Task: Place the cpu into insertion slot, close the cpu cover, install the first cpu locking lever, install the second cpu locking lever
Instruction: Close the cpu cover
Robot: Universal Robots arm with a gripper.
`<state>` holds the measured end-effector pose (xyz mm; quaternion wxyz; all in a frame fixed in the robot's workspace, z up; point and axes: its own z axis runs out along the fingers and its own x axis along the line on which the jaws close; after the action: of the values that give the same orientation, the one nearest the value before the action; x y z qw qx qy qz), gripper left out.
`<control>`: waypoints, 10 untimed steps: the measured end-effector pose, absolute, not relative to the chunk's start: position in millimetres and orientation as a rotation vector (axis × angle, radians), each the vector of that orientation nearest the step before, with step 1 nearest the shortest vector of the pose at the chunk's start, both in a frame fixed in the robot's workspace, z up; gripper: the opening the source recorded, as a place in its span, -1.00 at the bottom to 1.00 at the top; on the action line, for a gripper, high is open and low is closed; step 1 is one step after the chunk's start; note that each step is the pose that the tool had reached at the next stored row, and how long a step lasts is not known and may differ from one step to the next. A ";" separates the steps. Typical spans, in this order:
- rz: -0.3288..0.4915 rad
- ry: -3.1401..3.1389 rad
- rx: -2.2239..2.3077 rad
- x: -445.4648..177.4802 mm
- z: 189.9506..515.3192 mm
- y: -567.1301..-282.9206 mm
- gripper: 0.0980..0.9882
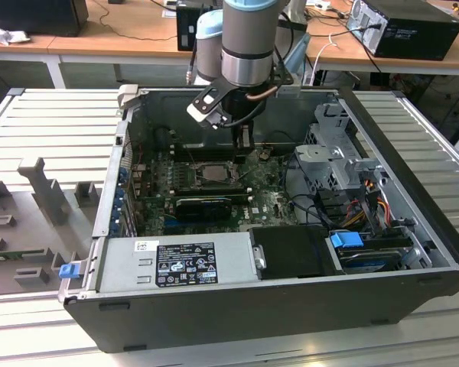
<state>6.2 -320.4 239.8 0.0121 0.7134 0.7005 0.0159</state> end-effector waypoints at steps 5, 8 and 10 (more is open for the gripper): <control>0.050 2.184 2.224 7.2 245.7 -320.4 -0.98; 0.050 2.184 2.224 10.5 248.6 -320.4 -0.98; 0.050 2.184 2.224 17.0 251.6 -320.4 -0.98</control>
<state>17.0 -320.4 251.6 0.0119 0.7133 0.7006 0.0160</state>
